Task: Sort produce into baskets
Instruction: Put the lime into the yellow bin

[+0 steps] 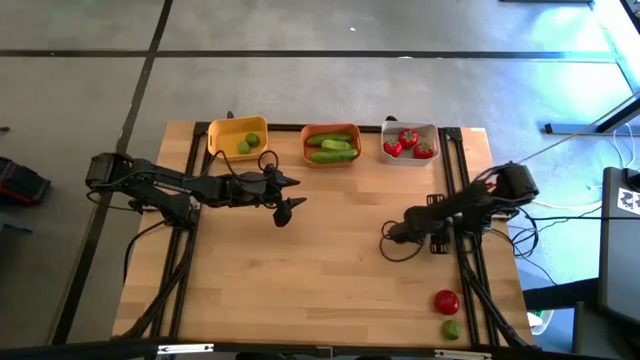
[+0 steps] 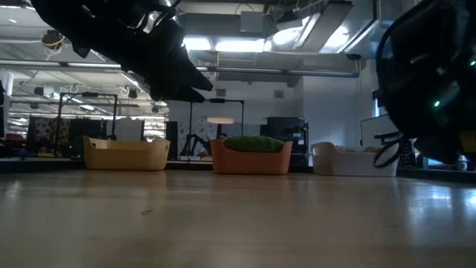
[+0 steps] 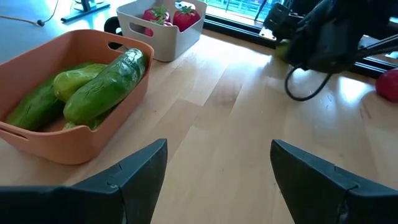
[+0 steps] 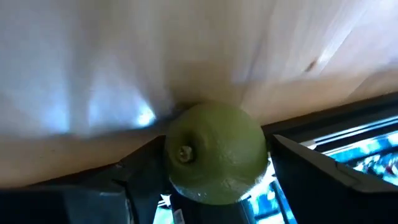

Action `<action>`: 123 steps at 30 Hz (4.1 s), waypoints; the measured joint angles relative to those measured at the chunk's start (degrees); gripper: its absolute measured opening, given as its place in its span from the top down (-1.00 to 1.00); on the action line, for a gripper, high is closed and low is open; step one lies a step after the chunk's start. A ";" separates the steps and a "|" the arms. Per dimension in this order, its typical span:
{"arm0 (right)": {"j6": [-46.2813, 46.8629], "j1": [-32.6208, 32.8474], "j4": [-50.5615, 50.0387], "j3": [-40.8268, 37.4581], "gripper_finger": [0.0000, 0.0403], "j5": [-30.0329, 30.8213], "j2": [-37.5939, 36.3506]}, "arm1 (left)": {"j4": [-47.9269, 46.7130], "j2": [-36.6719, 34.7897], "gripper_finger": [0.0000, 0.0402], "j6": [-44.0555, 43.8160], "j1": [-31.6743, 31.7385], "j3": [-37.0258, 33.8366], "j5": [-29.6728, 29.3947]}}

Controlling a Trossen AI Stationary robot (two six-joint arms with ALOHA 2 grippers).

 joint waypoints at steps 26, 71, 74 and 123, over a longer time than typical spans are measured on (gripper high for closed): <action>-6.23 -1.95 11.16 16.91 0.14 10.70 -6.53 | 0.01 0.00 -0.40 -0.69 -0.07 0.00 -0.01; -31.20 -2.80 68.74 19.25 0.12 20.66 -9.10 | 11.08 1.14 -0.40 -6.95 -2.98 0.02 10.24; -31.48 -2.80 70.48 19.26 0.12 19.70 -8.38 | 10.86 1.16 -0.40 -8.59 -2.60 0.02 10.35; -34.25 -4.24 97.10 19.10 0.12 9.92 -2.28 | 22.33 0.94 -0.19 -10.77 -4.37 0.06 12.32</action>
